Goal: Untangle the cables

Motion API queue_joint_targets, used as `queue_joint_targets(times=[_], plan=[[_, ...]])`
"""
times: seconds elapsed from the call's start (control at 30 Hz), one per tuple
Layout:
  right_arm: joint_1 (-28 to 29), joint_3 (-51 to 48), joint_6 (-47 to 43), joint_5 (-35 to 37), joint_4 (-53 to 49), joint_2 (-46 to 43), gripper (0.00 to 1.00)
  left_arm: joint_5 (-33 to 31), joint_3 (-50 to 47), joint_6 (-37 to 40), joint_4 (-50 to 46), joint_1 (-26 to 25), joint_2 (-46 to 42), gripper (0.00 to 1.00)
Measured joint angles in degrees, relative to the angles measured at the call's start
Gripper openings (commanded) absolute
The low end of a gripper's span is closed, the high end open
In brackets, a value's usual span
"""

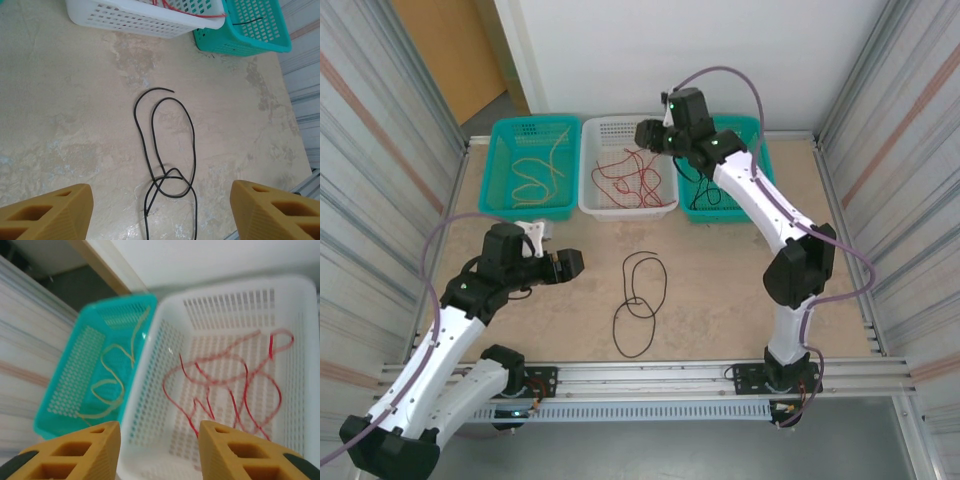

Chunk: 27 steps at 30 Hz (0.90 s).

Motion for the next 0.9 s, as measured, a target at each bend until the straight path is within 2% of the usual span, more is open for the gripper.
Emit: queue_joint_targets(times=[0.1,0.23,0.37,0.5,0.6,0.73,0.9], plan=[[1.4,-10.5,0.0,1.4,0.3,-4.9,0.42,1.3,-0.7,0.1,0.6,0.0,0.0,0.76],[4.8,-25.2,0.0,4.0,0.2,-16.8,0.43,2.0,-2.8,-0.3,2.0,-2.0,1.5,0.71],[11.2,-37.7,1.0,6.5,-0.5,-31.6,0.43,0.4,-4.8,-1.1,4.9,-9.6,7.4,0.68],[15.2,-46.8,4.0,8.8,-3.7,-42.3,0.43,-2.7,-4.2,-1.0,6.9,-18.0,18.3,0.58],[16.1,-51.5,6.6,10.9,-6.6,-45.9,0.44,-4.5,-1.4,0.8,6.4,-20.9,27.8,0.48],[16.2,-54.4,9.2,12.7,-8.8,-48.0,0.45,-6.7,2.7,2.8,5.8,-22.4,37.2,0.43],[16.2,-54.0,10.5,13.9,-9.1,-48.7,0.45,-8.6,5.4,3.5,5.6,-25.8,42.9,0.38]])
